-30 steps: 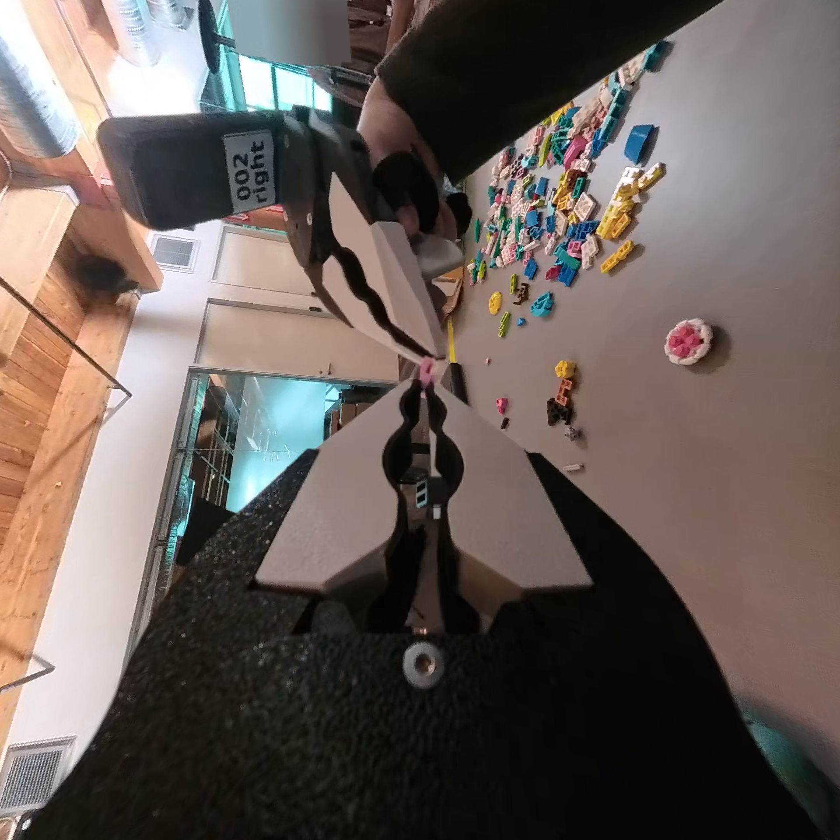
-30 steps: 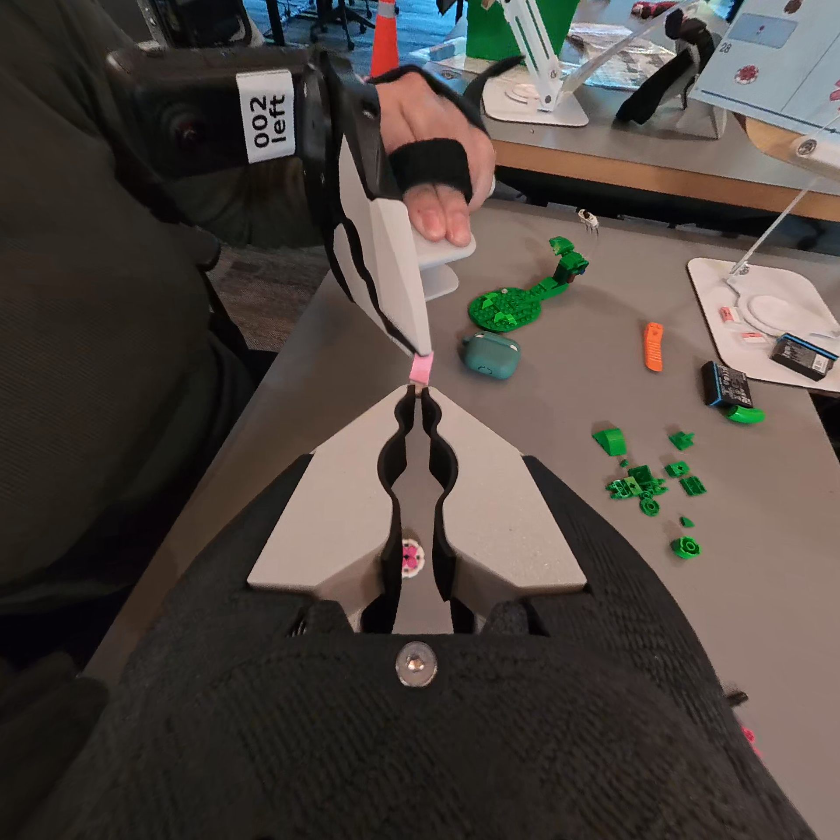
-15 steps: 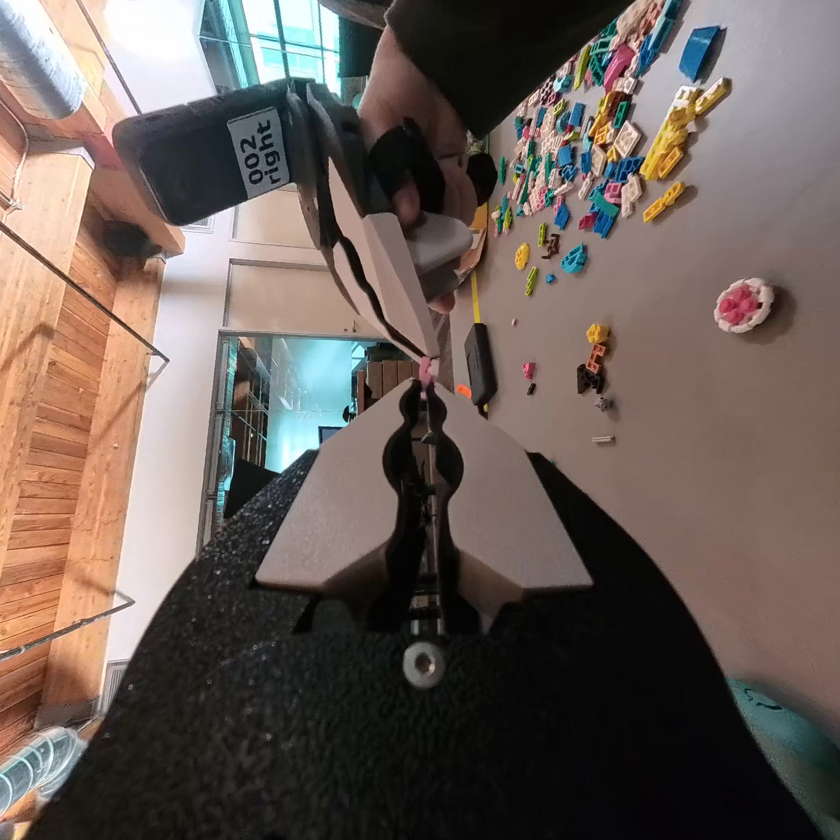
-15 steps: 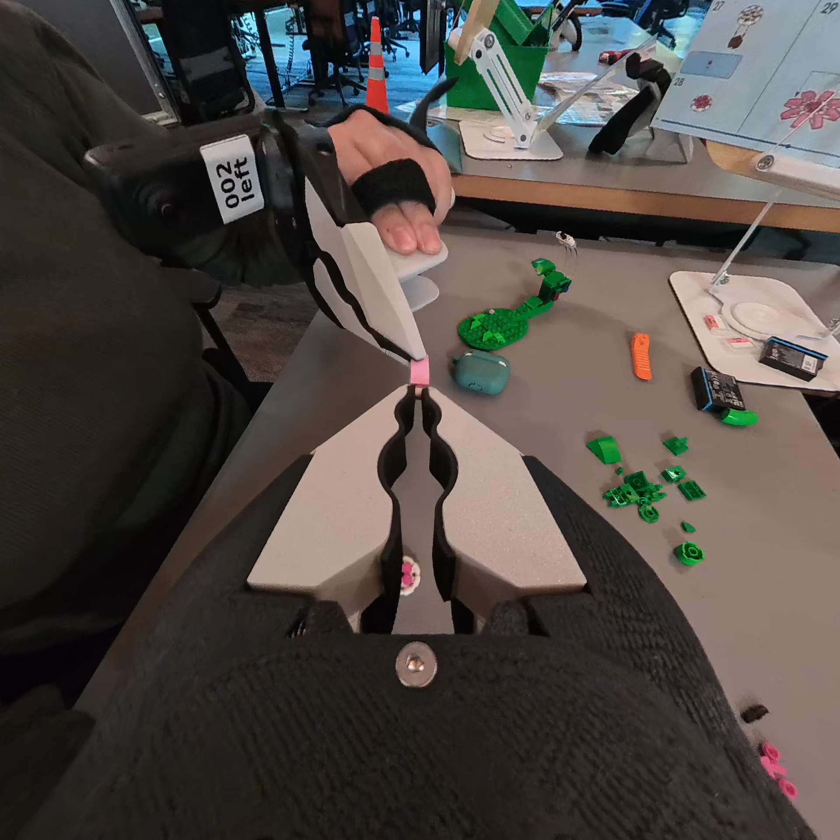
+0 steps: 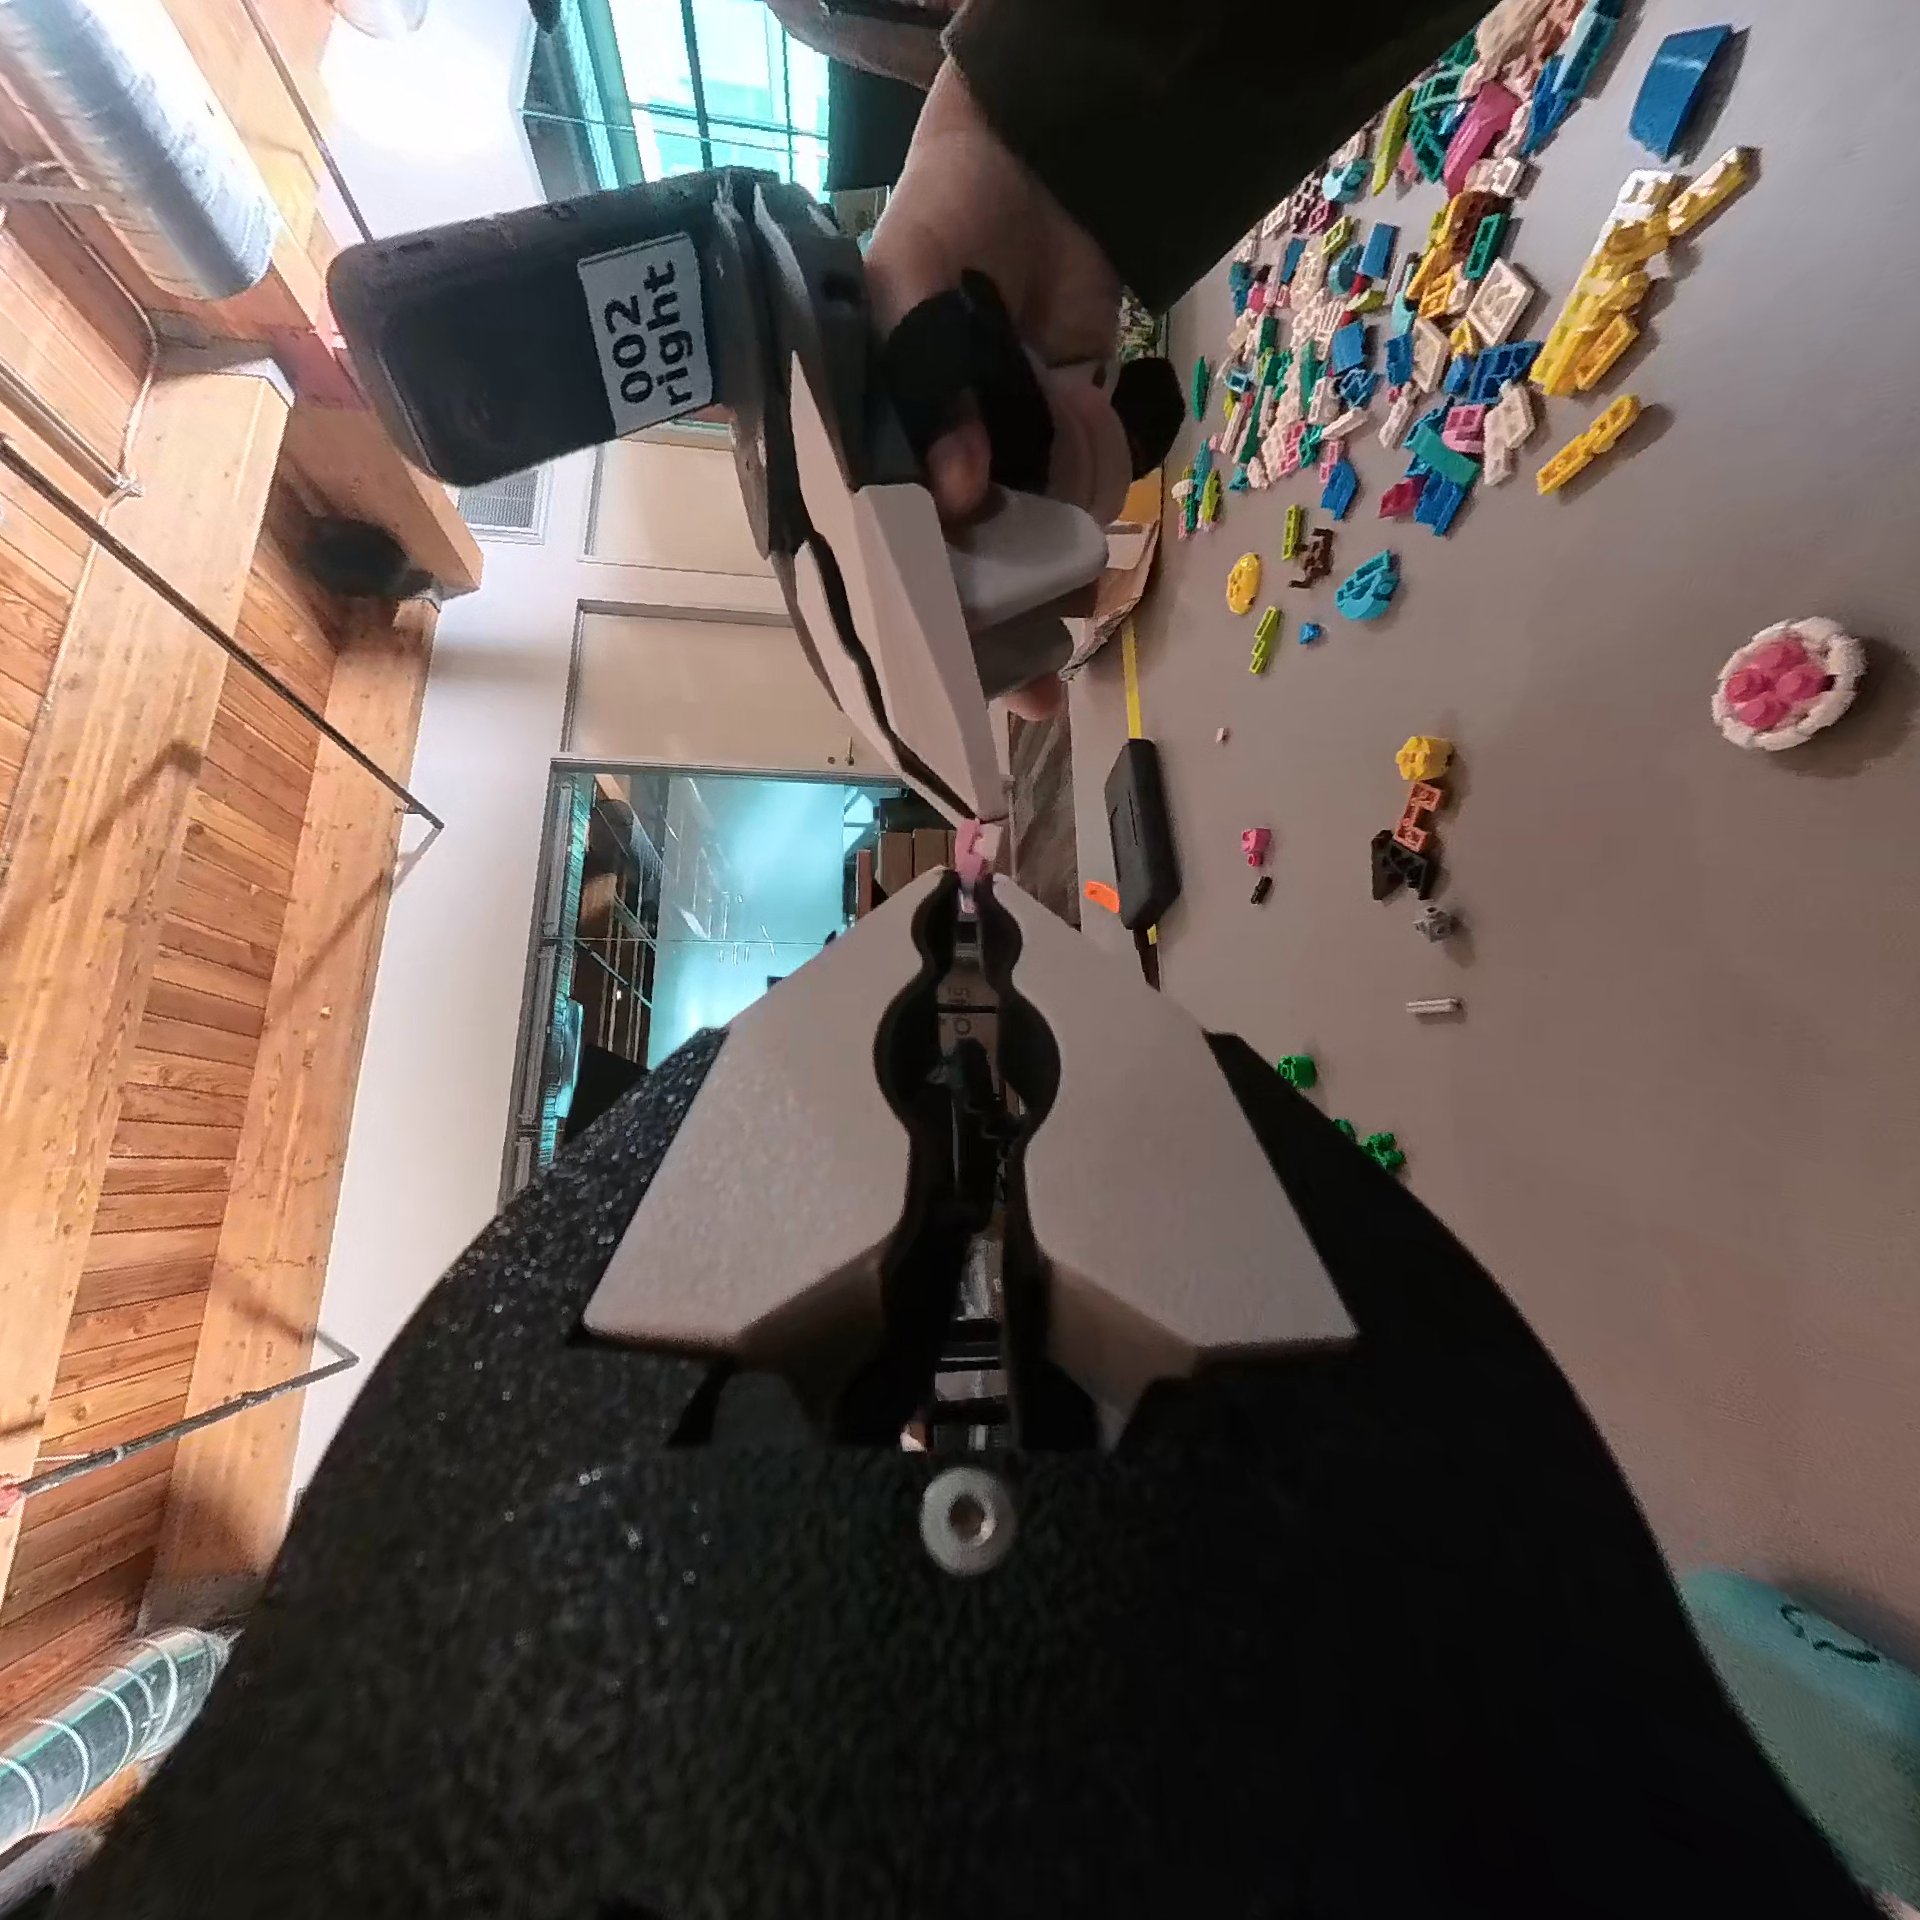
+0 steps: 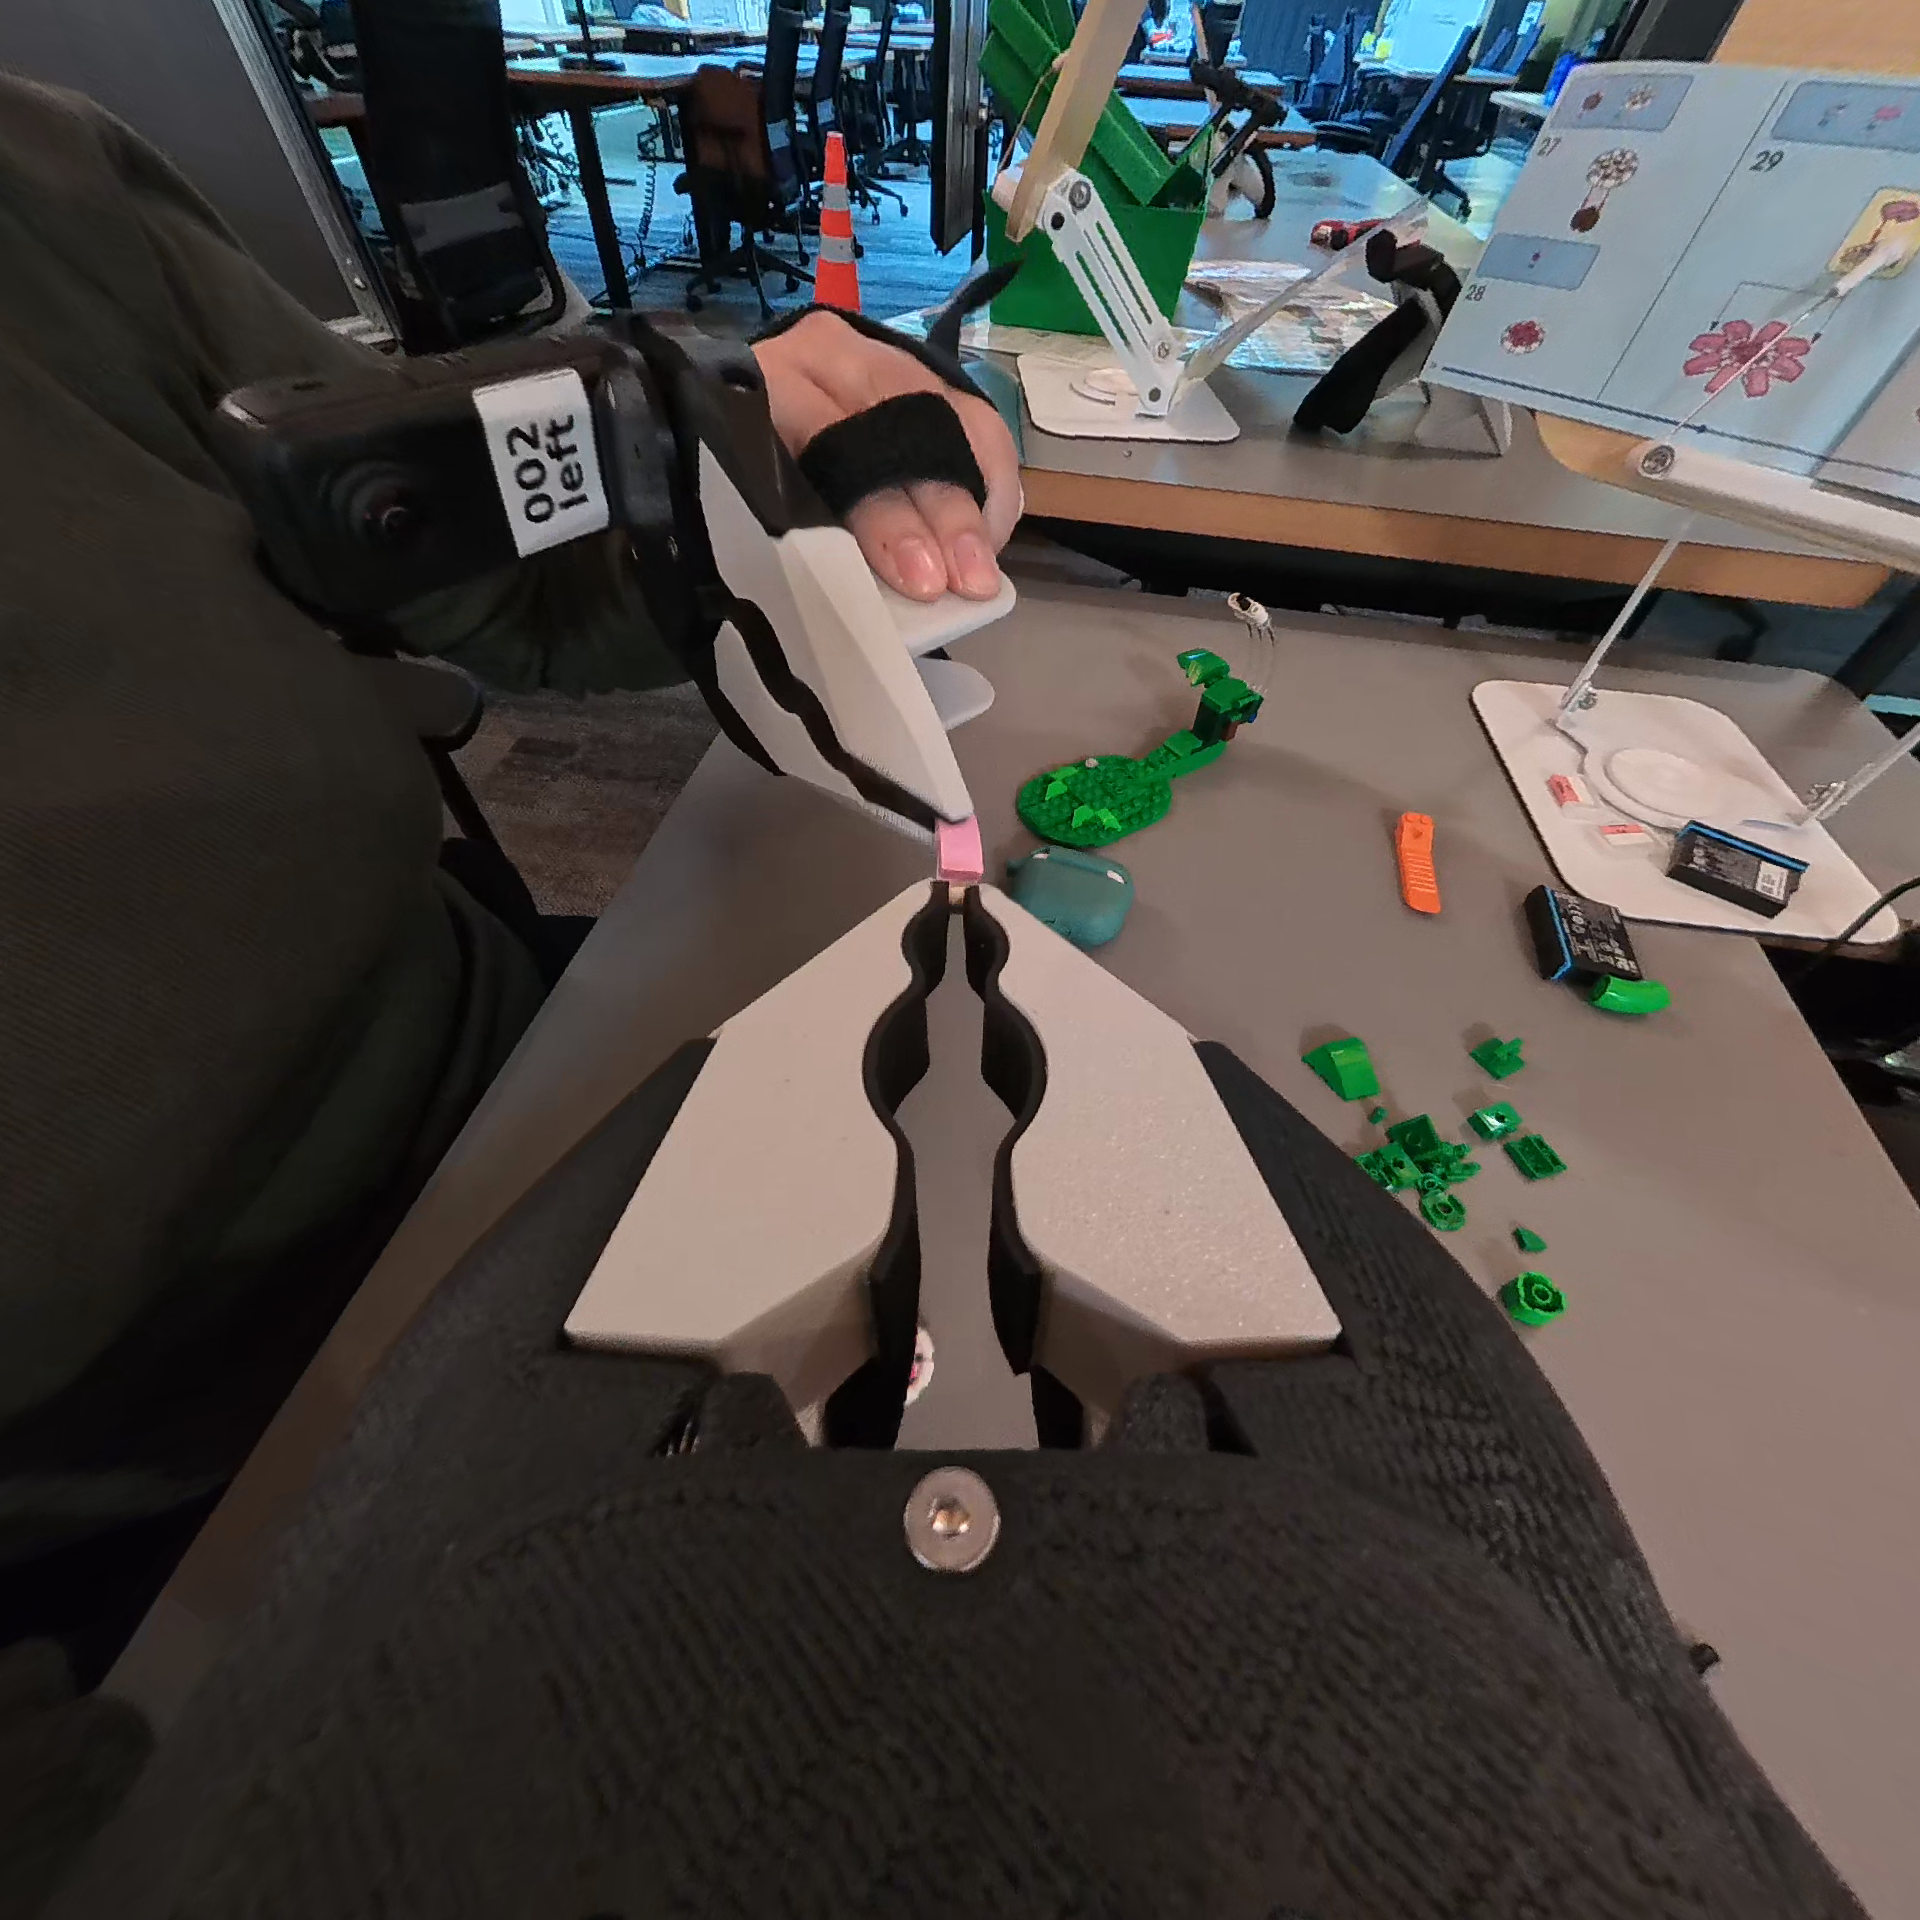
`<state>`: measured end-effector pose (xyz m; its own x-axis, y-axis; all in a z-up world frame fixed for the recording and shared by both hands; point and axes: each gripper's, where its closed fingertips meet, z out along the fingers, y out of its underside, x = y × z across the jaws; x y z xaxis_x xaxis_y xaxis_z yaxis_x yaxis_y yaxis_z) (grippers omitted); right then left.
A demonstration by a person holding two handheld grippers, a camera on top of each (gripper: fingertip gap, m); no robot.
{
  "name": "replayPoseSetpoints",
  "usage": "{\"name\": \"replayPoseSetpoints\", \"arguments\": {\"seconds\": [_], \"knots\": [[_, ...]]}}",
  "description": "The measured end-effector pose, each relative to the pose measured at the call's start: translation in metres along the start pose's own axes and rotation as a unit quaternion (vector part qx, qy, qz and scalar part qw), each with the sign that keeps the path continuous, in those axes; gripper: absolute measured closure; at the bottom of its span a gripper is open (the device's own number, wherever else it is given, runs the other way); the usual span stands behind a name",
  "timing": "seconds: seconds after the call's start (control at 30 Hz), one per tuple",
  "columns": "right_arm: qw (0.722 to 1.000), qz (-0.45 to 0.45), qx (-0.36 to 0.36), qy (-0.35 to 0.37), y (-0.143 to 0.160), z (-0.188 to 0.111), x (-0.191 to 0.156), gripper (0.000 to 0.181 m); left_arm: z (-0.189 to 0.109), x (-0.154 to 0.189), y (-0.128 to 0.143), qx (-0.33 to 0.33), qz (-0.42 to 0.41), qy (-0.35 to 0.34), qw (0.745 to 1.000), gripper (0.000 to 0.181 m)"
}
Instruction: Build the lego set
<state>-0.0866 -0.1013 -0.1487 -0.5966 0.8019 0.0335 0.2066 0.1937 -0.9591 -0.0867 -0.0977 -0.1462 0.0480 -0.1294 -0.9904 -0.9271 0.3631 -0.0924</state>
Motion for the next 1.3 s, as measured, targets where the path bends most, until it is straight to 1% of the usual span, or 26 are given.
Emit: {"name": "replayPoseSetpoints", "arguments": {"seconds": [0.27, 0.5, 0.7, 0.9, 1.0, 1.13, 1.23, 1.3], "knots": [[1.0, 0.0, 0.005, -0.002, -0.0011, -0.0005, 0.0002, 0.18, 0.0003, -0.0015, -0.0002, 0.005, -0.013, -0.002, 1.0, 0.18], [1.0, 0.0, 0.007, -0.006, -0.0019, -0.0001, -0.001, 0.18, 0.0, 0.0015, -0.0038, 0.018, -0.037, 0.013, 0.999, 0.173], [1.0, -0.001, 0.006, -0.013, -0.0022, 0.0024, -0.0032, 0.18, 0.0015, 0.0022, -0.0062, 0.022, -0.039, 0.015, 0.999, 0.173], [1.0, -0.002, 0.007, -0.017, -0.0035, 0.0024, -0.0051, 0.18, 0.0031, 0.0003, -0.0073, 0.019, -0.029, 0.001, 0.999, 0.176], [1.0, -0.005, 0.003, -0.02, -0.0036, 0.0033, -0.0074, 0.18, 0.0015, 0.0017, -0.0088, 0.02, -0.027, 0.007, 0.999, 0.176], [1.0, -0.003, 0.0, -0.022, -0.0047, 0.0055, -0.0092, 0.18, -0.0016, 0.0017, -0.0091, 0.025, -0.045, 0.015, 0.999, 0.177], [1.0, -0.003, -0.009, -0.023, -0.0015, 0.0075, -0.009, 0.18, -0.0024, 0.0047, -0.0075, 0.015, -0.021, 0.02, 0.999, 0.179], [1.0, -0.001, -0.008, -0.024, -0.0014, 0.0083, -0.0088, 0.18, -0.0031, 0.0055, -0.0066, 0.01, -0.021, 0.022, 0.999, 0.178]]}}
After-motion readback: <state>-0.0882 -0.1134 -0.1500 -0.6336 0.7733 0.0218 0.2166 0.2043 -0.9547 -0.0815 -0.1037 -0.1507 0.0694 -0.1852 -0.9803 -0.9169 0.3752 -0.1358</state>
